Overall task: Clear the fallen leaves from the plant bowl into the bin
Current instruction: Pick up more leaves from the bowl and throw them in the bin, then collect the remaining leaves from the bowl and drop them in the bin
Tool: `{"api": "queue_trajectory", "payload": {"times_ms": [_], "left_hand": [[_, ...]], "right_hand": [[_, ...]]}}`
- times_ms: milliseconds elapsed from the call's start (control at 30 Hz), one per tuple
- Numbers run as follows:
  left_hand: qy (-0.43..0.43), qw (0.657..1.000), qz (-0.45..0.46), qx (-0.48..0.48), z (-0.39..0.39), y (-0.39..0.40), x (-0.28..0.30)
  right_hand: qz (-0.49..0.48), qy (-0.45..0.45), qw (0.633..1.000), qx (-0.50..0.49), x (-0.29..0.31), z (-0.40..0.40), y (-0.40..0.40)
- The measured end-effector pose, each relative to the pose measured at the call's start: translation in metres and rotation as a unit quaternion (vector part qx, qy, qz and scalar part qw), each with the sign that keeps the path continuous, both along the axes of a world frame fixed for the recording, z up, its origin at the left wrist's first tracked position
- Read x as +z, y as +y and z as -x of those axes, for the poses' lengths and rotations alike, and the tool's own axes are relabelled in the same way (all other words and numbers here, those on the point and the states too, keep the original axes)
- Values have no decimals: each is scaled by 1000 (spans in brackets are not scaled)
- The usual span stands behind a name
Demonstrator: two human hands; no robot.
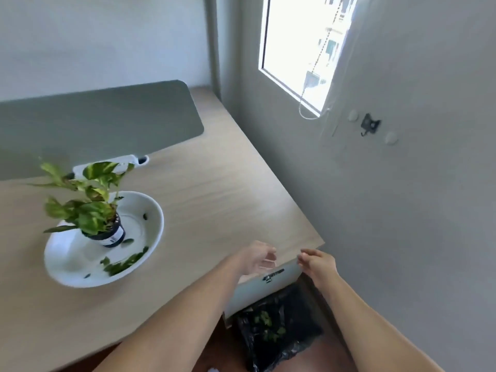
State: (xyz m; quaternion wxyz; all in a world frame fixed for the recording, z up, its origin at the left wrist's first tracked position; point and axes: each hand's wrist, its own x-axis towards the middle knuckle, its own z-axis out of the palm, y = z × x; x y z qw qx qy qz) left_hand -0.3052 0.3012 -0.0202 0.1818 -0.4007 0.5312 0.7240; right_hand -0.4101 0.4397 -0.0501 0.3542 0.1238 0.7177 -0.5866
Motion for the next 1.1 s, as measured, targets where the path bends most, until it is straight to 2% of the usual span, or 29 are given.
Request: {"api": "queue_trajectory", "payload": {"times_ms": [133, 267, 500, 633, 700, 767, 833, 967, 1100], "left_hand": [[24, 997, 49, 62, -50, -62, 30], [17, 987, 87, 136, -119, -122, 38], [-33, 961, 167, 216, -241, -209, 20], [-60, 936, 246, 243, -300, -254, -2], [-89, 918, 312, 228, -319, -271, -12], [-117, 906, 371, 166, -330, -285, -22], [-115, 905, 393, 114, -331, -287, -27], [-82, 907, 412, 21, -326, -282, -45], [-69, 885, 458, -47, -324, -275, -59]], "right_hand": [[42, 7, 995, 94, 30, -15, -64], [41, 22, 979, 198, 38, -51, -128], [30, 64, 946, 317, 43, -128, -238], [-18, 130, 912, 390, 34, -169, -298], [-45, 194, 883, 425, 30, -187, -318], [-76, 269, 850, 447, 27, -203, -335], [-99, 320, 813, 477, 24, -213, -345], [-151, 332, 745, 559, 11, -221, -368], [-172, 358, 681, 616, -3, -218, -384]]}}
